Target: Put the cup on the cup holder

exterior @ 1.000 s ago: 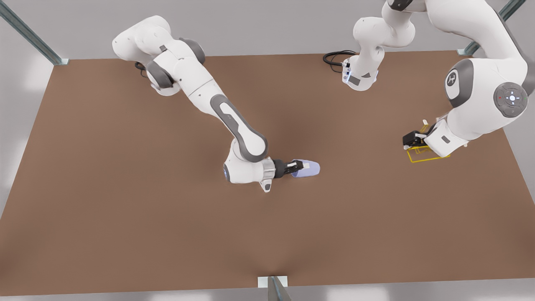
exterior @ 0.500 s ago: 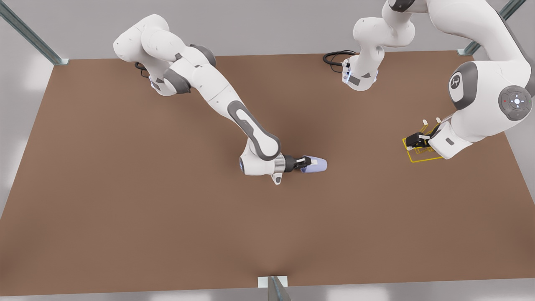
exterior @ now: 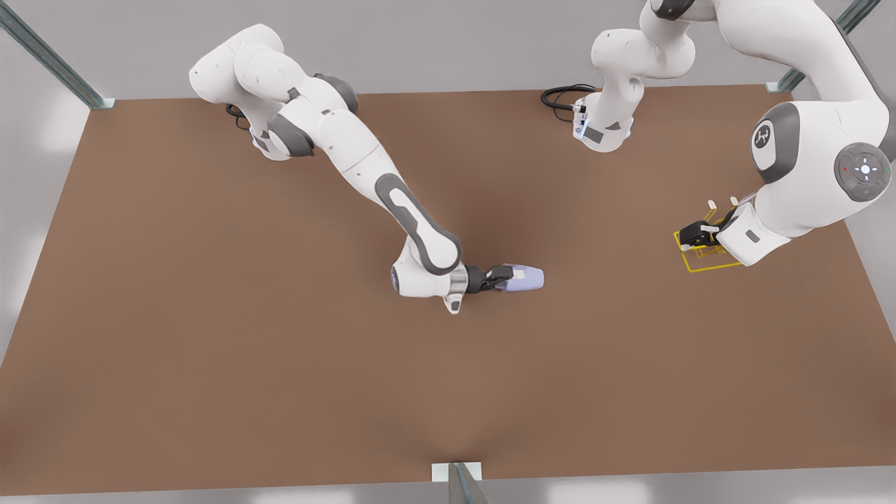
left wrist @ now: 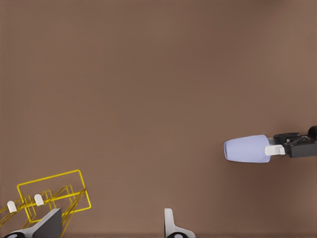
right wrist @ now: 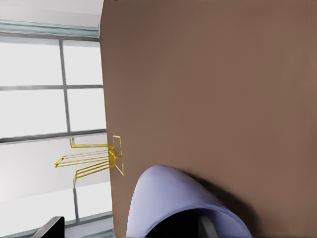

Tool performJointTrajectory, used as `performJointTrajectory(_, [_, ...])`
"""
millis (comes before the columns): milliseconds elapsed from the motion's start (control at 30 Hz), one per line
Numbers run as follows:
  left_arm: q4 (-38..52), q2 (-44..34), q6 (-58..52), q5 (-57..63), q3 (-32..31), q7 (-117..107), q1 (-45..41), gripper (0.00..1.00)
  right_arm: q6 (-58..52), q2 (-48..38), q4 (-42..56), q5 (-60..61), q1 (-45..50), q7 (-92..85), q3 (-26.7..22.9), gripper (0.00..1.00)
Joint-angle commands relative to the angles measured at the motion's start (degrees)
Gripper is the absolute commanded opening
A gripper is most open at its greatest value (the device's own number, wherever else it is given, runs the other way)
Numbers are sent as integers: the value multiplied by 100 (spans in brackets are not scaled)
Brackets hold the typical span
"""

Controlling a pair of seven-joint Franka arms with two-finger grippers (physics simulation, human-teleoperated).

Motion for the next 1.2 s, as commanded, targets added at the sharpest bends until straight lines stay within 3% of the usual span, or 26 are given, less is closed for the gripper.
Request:
performJointTrajectory(0, [1, -6, -100, 7, 1, 3, -19, 100, -415, -79, -170, -64, -103, -292, -3, 100])
performJointTrajectory(167, [1, -6, -347, 7, 1, 3, -27, 100, -1118, -413, -731, -521, -489, -265, -12, 100])
performJointTrajectory(233, [1, -6, -338, 7, 1, 3, -27, 100, -2407, -703, -1092, -1758, -1358, -221, 6, 100])
performJointTrajectory(300, [1, 55, -338, 7, 1, 3, -1, 100, -4489, -721, -865, -4147, -2632, -283, -56, 100])
performJointTrajectory(367, [1, 108, -338, 15, -34, -626, -36, 100, -6626, -721, 408, -6099, -2784, -494, -1627, 100])
performJointTrajectory(400, [1, 222, -347, -11, -287, -2036, -202, 100, -7347, -896, 945, -6723, -2740, -450, -2005, 100])
performJointTrajectory(433, [1, 739, -268, -2, -324, -4621, -869, 100, -7544, -1860, 921, -7497, -2731, 476, -2130, 100])
performJointTrajectory(467, [1, 1259, 180, -29, -341, -5875, -1433, 100, -7500, -2908, 815, -8649, -2748, 1921, -1560, 100])
performJointTrajectory(500, [-112, 1417, 803, -11, -481, -7184, -1495, 100, -7500, -3760, 649, -9792, -2924, 2582, -550, 100])
performJointTrajectory(567, [-1026, 1286, 2456, 7, -1361, -8714, -1100, 100, -7095, -4974, -213, -10022, -3108, 2679, -250, 100])
performJointTrajectory(667, [-2547, 987, 4962, -722, -1422, -9594, -1117, 100, -6709, -5414, -810, -10093, -3135, 2688, -117, 100])
performJointTrajectory(733, [-2917, 890, 5006, -1567, -1405, -10401, -1082, 100, -6498, -5432, -1040, -10093, -3135, 2899, -117, 100])
performJointTrajectory(833, [-2917, 873, 5340, -1654, -1405, -12213, -1029, 100, -6410, -5414, -1048, -10075, -3144, 2899, -117, 100])
performJointTrajectory(967, [-2855, 1083, 5445, -2419, -1343, -12653, -810, 100, -6419, -5406, -1048, -10049, -3144, 2899, -117, 100])
performJointTrajectory(1067, [-2890, 1259, 5639, -2393, -1343, -12600, -845, 100, -6427, -5397, -1048, -10040, -3135, 2890, -117, 100])
performJointTrajectory(1167, [-3373, 1233, 5586, -2375, -1343, -10913, -827, 100, -6427, -5397, -1049, -10040, -3135, 2873, -117, 100])
